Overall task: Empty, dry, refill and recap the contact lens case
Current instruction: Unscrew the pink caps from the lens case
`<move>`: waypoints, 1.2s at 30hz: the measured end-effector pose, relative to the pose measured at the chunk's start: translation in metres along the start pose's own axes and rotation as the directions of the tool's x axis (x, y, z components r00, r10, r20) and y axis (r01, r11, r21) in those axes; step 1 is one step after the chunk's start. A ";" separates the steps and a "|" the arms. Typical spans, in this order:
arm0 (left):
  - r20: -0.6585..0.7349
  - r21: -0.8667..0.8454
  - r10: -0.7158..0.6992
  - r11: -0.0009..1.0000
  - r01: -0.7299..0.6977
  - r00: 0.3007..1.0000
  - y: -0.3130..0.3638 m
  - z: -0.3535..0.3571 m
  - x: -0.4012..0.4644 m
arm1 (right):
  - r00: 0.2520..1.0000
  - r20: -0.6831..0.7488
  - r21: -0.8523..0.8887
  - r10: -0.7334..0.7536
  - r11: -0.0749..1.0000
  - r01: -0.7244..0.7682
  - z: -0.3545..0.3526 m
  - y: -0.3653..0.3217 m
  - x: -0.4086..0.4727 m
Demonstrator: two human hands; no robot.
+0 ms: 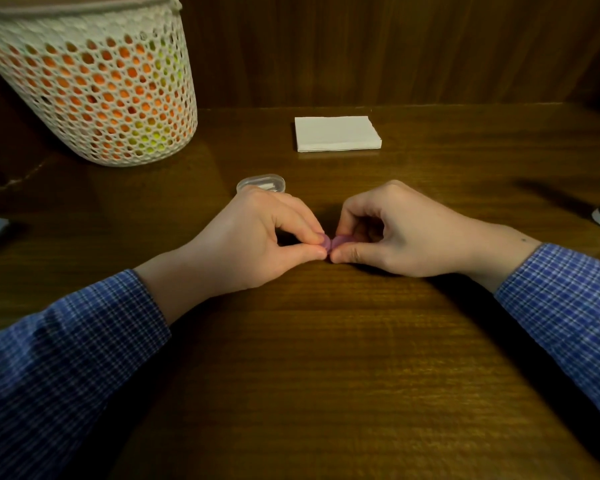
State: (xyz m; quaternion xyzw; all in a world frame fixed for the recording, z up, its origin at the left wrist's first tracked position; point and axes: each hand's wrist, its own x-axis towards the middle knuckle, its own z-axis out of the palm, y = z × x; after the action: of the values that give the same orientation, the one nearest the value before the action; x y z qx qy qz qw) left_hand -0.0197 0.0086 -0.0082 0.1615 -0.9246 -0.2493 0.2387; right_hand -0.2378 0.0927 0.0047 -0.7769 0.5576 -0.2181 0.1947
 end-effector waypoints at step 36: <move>-0.023 0.045 -0.022 0.999 0.023 1.000 0.008 0.003 0.001 | 0.993 -0.060 -0.083 -0.102 0.992 0.096 0.003 0.005 -0.008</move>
State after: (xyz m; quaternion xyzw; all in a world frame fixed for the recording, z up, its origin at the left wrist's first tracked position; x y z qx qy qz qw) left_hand -0.0236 0.0157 -0.0062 0.1798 -0.9254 -0.2291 0.2426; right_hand -0.2424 0.0990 -0.0013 -0.8034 0.5326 -0.2299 0.1343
